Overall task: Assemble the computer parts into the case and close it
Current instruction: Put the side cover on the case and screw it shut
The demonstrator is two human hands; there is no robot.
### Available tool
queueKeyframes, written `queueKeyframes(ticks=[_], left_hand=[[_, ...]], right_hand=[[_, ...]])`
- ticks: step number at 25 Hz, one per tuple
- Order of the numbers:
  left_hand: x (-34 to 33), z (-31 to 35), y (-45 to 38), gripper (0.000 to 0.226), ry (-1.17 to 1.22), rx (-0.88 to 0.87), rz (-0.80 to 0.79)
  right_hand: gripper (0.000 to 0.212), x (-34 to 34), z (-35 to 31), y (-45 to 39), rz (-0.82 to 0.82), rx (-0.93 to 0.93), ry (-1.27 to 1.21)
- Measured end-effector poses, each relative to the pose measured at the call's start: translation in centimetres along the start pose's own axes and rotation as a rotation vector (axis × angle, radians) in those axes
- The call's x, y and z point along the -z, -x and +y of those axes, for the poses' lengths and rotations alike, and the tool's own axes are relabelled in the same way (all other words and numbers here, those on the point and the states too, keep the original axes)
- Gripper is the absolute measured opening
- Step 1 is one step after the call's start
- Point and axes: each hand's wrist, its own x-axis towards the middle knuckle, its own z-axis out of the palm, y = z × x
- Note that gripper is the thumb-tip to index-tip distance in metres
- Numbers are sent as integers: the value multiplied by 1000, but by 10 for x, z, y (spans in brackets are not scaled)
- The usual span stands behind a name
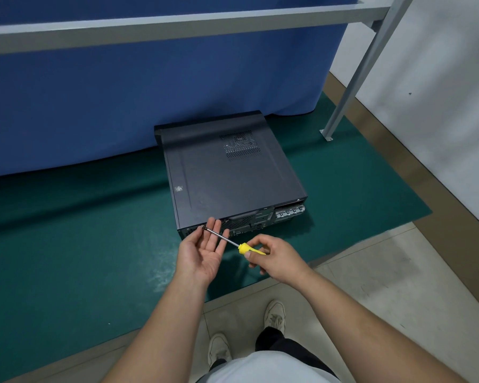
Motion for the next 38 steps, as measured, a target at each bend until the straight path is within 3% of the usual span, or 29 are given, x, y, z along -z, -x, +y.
queueKeyframes(ticks=[6,10,17,22,29,31,35,36,38], left_hand=[[3,0,5,12,-56,-6,23],[4,-1,6,22,-234,-51,78],[-2,-3,3,20,-436,-42,128],[-6,-2,4,12,-554,-31,108],[8,1,13,15,-828,-54,14],[16,1,18,10,-1044,-207,33],[29,6,19,25,-1717,-1002,-12],[26,11,16,39,-1855,-1101,-45],[18,23,7,72,-2218,-1080,-54]], right_hand=[[6,-5,3,5,20,-13,18],[7,-7,9,10,97,8,140],[17,-21,13,26,198,9,326],[20,-44,9,31,10,-211,-233],[18,-67,17,33,-64,-305,-528],[19,-71,18,32,-56,-304,-556],[21,-72,16,30,-22,-327,-617],[23,-72,15,29,-20,-333,-628],[25,-73,13,29,-20,-342,-635]])
